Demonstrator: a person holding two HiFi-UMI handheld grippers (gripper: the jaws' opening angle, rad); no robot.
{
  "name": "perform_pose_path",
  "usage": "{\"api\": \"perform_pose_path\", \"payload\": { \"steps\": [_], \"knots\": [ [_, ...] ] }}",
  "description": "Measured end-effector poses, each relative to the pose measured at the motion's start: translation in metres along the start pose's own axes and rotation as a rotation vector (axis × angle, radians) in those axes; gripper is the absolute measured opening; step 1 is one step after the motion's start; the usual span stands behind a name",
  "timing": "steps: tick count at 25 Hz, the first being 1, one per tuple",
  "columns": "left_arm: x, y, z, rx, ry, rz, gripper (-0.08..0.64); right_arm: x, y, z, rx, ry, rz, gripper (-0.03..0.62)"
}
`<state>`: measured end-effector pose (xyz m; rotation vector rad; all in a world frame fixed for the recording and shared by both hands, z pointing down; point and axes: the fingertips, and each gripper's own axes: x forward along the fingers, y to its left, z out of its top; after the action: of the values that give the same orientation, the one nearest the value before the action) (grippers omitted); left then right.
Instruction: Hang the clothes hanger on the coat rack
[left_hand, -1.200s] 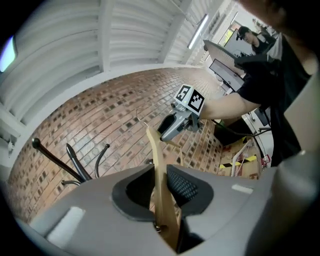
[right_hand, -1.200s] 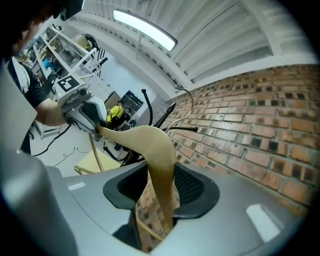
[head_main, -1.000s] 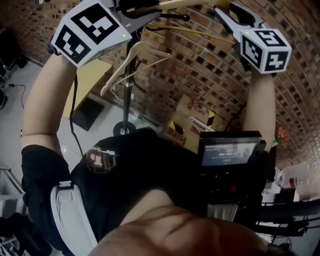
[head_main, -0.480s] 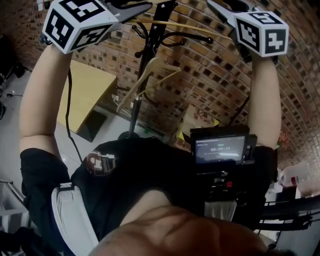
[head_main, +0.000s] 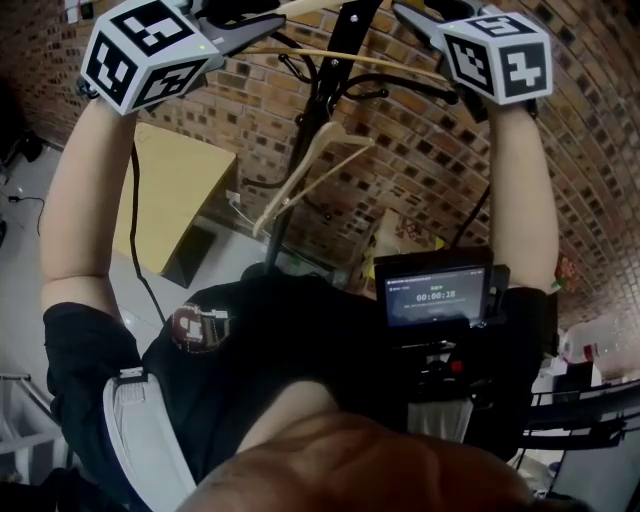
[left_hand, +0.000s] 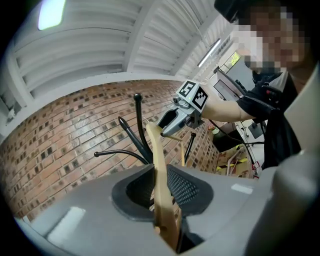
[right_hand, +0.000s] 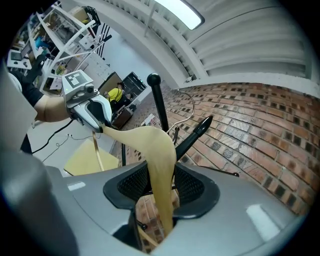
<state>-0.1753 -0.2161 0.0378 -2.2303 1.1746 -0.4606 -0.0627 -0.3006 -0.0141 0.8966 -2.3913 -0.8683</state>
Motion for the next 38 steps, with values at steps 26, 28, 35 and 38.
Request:
{"api": "perform_pose_path", "payload": {
  "steps": [26,28,35,38],
  "knots": [
    [0.002,0.01,-0.002,-0.064,-0.093,-0.058,0.063,-0.011,0.008,0.019,-0.131,0.027,-0.063,0.179],
    [-0.005,0.008,0.003,-0.056,-0.107,-0.054,0.063,-0.02,0.011,0.027,-0.153,0.012,-0.072,0.179],
    [-0.022,0.006,0.014,-0.005,-0.129,-0.031,0.063,-0.04,0.021,0.049,-0.215,-0.042,-0.11,0.178],
    [-0.026,0.004,0.011,-0.006,-0.126,-0.025,0.061,-0.039,0.027,0.051,-0.238,-0.041,-0.108,0.178]
  ]
}}
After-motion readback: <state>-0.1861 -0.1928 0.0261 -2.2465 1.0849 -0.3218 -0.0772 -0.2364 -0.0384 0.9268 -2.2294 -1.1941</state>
